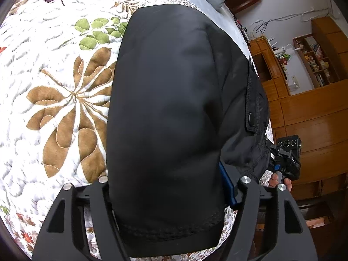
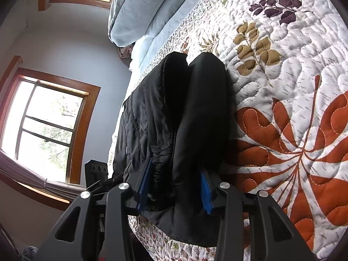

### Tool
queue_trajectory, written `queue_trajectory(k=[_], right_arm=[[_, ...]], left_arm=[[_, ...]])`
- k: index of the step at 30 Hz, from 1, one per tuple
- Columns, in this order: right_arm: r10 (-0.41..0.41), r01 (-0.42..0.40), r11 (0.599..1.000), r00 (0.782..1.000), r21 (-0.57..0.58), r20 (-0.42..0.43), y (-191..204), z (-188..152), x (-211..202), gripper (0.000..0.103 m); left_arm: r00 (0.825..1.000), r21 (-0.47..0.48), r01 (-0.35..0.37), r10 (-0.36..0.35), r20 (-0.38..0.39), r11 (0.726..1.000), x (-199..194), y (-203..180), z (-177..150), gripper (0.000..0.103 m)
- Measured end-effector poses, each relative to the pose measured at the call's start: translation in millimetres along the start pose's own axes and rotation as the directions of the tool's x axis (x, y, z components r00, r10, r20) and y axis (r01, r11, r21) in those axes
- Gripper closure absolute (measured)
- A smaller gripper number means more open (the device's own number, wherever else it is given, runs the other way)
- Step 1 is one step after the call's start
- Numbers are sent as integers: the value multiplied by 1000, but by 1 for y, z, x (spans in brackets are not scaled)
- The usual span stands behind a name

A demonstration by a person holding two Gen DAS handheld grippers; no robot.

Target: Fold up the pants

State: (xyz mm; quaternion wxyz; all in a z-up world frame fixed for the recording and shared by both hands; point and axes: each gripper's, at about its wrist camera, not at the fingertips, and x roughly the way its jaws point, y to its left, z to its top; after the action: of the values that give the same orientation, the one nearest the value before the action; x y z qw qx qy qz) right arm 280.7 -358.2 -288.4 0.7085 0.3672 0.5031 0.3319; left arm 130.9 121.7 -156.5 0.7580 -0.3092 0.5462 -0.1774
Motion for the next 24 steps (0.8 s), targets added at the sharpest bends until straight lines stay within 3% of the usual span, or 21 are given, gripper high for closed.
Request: queue_trajectory(k=[5,7,10,12,16,20,24], right_arm=[[3,-3,1000,1000,11,2,-3,2,0,57],[-12,12,1000,1000,14,21,-3,0,-5,48],[-59,57,998,990,21,126,1,-6,-31,47],[-15,13,1000,986,12,168,10,-14,-49,47],[39,-36,999,994,-34,101,36,-32,-49,47],[-6,7,1000,999,-14,39,49,-39,-27,47],[-28,26,999,999,25,44,46,-35,-11,50]], left_arm=[[1000,-5,-4,4,2,1000,3,-8,2,32],[1000,-10,-3,3,2,1000,12,-19,10,31],[1000,-11,-14,15,17,1000,7,-20,6,31],[999,-6,-33,33,33,999,1,-21,2,29],[997,-4,-55,55,61,999,-6,-21,-4,27],[993,-3,-75,75,92,997,-13,-23,-10,25],[992,-10,-80,81,96,997,-15,-23,-12,24]])
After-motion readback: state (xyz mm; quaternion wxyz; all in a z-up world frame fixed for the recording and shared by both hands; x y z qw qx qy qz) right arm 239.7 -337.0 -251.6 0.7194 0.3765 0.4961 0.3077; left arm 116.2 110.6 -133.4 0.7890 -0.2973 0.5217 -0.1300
